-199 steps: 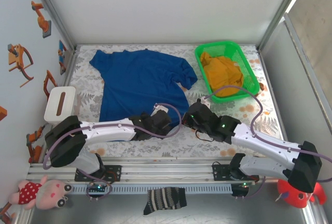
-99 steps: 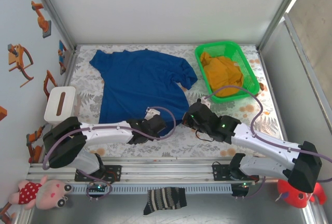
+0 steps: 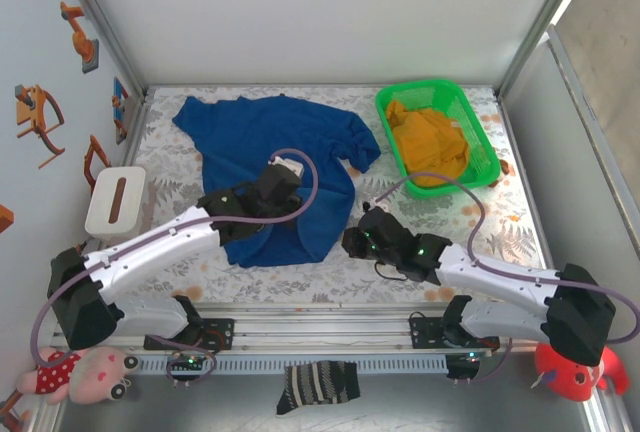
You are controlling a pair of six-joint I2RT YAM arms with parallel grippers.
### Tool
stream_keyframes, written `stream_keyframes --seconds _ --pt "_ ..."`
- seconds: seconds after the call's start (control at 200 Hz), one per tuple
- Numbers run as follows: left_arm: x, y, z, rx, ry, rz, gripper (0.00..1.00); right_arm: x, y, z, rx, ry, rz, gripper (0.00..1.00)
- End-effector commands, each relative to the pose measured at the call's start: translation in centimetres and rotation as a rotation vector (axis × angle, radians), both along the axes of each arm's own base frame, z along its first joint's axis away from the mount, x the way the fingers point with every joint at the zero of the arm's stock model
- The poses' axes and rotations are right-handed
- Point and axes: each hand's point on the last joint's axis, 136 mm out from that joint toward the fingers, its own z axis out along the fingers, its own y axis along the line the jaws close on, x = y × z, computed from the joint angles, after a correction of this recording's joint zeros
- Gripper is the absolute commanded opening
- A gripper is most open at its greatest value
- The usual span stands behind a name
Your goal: Fold the inside-out t-shirt
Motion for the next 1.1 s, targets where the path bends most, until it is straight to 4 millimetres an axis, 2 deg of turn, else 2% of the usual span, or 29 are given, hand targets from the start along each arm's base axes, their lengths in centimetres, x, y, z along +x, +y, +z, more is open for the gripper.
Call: stream_keyframes --seconds 0.0,0.175,0.305,0.396,0.456,0.546,0.696,0.816,0.961,1.097 --pt "-1.5 0.4 -0.2 0.058 0.07 -0.093 0.0 -1.8 4.9 3.1 0.092 -0.167 0.24 0.0" --pt "-1.1 0.1 1.1 0.046 0.068 -0.098 0.0 -5.0 11.4 3.3 0.086 -0.263 0.444 0.0" --pt "-0.8 0.1 2.4 0.036 0.059 -0.1 0.0 -7.0 16.1 1.6 0.043 -0.285 0.588 0.0" --pt "-0.8 0.0 3.5 0.02 0.051 -0.111 0.0 -6.9 17.7 0.0 0.016 -0.28 0.606 0.0" --pt "-0.9 -0.1 4.2 0.014 0.049 -0.125 0.0 -5.9 18.0 -0.7 -0.008 -0.287 0.582 0.0" --pt "-1.2 0.0 5.0 0.004 0.046 -0.131 0.0 -3.0 17.7 -1.2 -0.005 -0.277 0.518 0.0" --pt "-1.8 -0.2 6.1 -0.039 0.046 -0.155 0.0 3.4 16.7 -1.7 0.025 -0.237 0.362 0.0" --pt "-2.3 -0.6 7.0 -0.08 0.055 -0.173 0.0 7.1 16.3 -2.0 0.031 -0.214 0.28 0.0" --pt "-2.9 -1.8 8.9 -0.172 0.073 -0.197 0.0 9.4 16.1 -2.0 0.016 -0.205 0.195 0.0" --pt "-3.0 -2.9 11.2 -0.256 0.069 -0.203 0.0 9.2 16.1 -1.1 0.09 -0.215 0.124 0.0"
